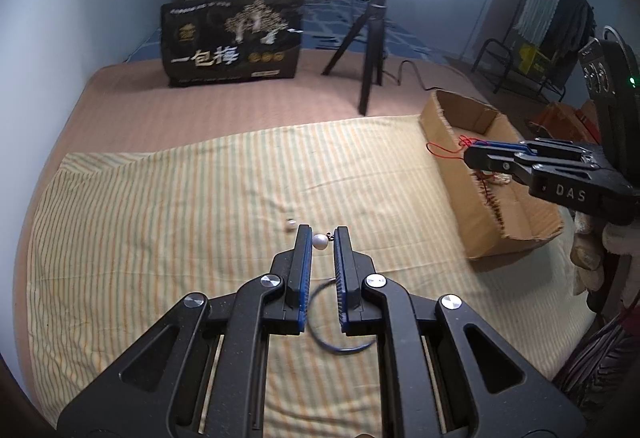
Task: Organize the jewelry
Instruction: 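Carry jade pendant in right gripper to box while left carries earring there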
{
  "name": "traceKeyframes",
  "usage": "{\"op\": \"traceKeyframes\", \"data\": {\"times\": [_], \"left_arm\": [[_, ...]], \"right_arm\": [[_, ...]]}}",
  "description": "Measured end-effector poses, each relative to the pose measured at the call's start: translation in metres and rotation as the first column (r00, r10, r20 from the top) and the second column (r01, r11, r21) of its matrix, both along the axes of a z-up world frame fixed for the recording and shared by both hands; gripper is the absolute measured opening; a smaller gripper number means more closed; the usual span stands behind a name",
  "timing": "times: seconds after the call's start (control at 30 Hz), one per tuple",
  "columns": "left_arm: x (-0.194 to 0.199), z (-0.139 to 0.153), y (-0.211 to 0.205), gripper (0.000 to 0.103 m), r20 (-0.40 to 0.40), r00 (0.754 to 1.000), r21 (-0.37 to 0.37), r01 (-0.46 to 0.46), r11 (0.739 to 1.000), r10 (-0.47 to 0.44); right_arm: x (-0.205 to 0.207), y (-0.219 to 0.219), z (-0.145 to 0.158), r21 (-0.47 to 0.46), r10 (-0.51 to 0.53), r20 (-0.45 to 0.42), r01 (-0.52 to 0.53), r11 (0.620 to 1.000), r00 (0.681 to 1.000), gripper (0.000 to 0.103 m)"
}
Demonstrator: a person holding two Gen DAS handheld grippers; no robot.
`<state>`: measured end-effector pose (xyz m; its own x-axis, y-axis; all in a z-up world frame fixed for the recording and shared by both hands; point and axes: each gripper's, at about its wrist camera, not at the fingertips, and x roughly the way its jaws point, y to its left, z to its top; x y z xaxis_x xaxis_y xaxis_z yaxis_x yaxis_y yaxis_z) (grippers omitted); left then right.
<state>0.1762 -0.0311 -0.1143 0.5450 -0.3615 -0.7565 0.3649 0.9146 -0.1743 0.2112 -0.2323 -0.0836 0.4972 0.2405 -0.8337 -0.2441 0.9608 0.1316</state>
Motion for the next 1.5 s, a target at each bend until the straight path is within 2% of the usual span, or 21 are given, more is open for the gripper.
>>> {"op": "traceKeyframes", "data": {"times": [0.33,0.73,1.13,1.5], "left_arm": [[-0.021,0.026,-0.055,0.009,0.034,0.997,-0.054,0.075,0.996,-0.073],[-0.031,0.038,-0.132,0.009,0.061,0.988,-0.098,0.147,0.984,-0.142],[-0.03,0.026,-0.197,0.009,0.057,0.976,-0.092,0.215,0.972,-0.211],[-0.028,0.018,-0.222,0.009,0.056,0.97,-0.069,0.239,0.969,-0.235]], "right_arm": [[-0.009,-0.047,0.022,0.013,-0.074,0.038,0.074,0.997,0.997,0.013],[-0.018,-0.11,0.035,0.025,-0.164,0.059,0.163,0.986,0.985,0.013],[-0.01,-0.157,0.029,0.018,-0.233,0.046,0.233,0.972,0.971,0.013],[0.003,-0.173,0.018,0.012,-0.261,0.014,0.261,0.965,0.965,0.013]]}}
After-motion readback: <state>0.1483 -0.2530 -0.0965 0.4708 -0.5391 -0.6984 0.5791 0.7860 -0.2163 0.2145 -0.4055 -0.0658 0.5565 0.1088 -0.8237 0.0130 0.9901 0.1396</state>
